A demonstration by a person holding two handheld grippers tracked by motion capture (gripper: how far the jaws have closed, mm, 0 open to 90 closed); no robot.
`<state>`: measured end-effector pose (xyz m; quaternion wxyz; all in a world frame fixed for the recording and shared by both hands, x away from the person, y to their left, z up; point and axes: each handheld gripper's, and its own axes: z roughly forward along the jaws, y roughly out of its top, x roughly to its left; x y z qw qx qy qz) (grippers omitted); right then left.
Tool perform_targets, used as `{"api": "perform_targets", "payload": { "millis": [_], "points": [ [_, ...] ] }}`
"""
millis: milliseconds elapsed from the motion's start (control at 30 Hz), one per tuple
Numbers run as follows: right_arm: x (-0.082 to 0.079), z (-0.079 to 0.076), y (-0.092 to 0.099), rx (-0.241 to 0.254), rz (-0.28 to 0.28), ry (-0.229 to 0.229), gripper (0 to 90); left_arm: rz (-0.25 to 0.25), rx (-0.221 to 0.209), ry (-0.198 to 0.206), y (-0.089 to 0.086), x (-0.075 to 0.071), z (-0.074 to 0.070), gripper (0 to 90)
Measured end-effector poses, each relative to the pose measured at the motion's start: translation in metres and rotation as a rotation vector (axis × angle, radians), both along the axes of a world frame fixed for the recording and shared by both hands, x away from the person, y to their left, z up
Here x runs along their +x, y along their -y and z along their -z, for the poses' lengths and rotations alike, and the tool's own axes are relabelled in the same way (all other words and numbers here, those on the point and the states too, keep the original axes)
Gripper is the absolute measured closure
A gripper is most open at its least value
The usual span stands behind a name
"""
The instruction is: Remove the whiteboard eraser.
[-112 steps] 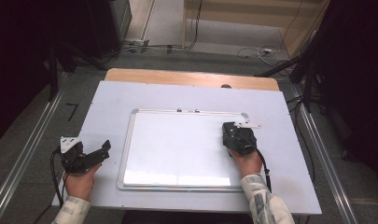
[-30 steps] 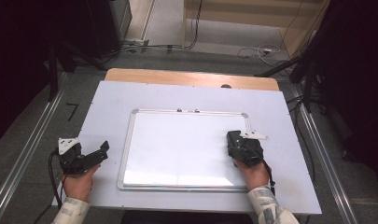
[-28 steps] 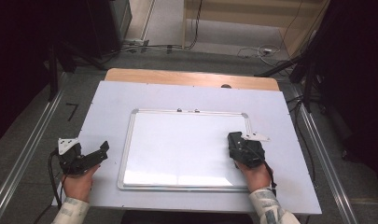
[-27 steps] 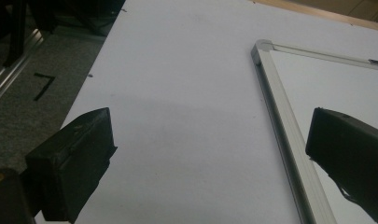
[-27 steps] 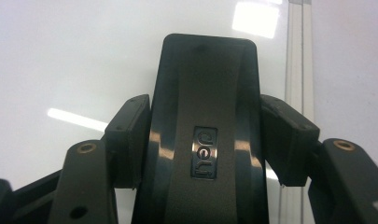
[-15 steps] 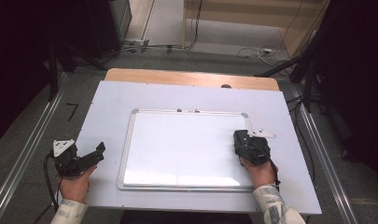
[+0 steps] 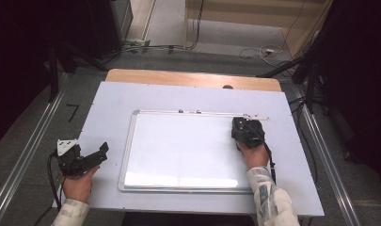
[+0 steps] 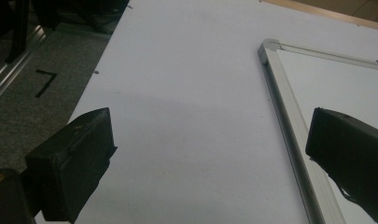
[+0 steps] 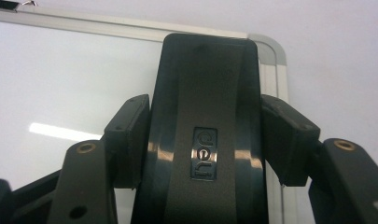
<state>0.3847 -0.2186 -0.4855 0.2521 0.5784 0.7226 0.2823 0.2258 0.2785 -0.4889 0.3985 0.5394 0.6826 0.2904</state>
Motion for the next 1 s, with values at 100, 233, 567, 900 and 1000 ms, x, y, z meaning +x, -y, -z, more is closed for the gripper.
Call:
{"api": "perform_targets", "payload": {
  "millis": [100,233,567,900,1000],
  "points": [
    [0.003,0.000,-0.004,-0.004,-0.015,0.006,36.9,0.000,0.001,0.000,0.000,0.000,0.000,1.5],
    [0.002,0.000,-0.009,0.004,-0.027,0.007,36.9,0.002,0.006,0.000,0.001,0.001,0.000,1.5],
    [-0.018,0.000,-0.021,0.040,-0.099,-0.002,37.0,0.000,-0.001,0.000,0.000,0.001,0.000,1.5],
    [-0.049,-0.017,-0.015,0.078,-0.128,0.050,37.0,0.000,-0.001,0.000,0.000,0.001,0.000,1.5],
    [-0.057,-0.024,-0.010,0.077,-0.128,0.064,37.0,0.000,-0.002,0.004,0.000,0.001,-0.001,1.5]
  ]
}}
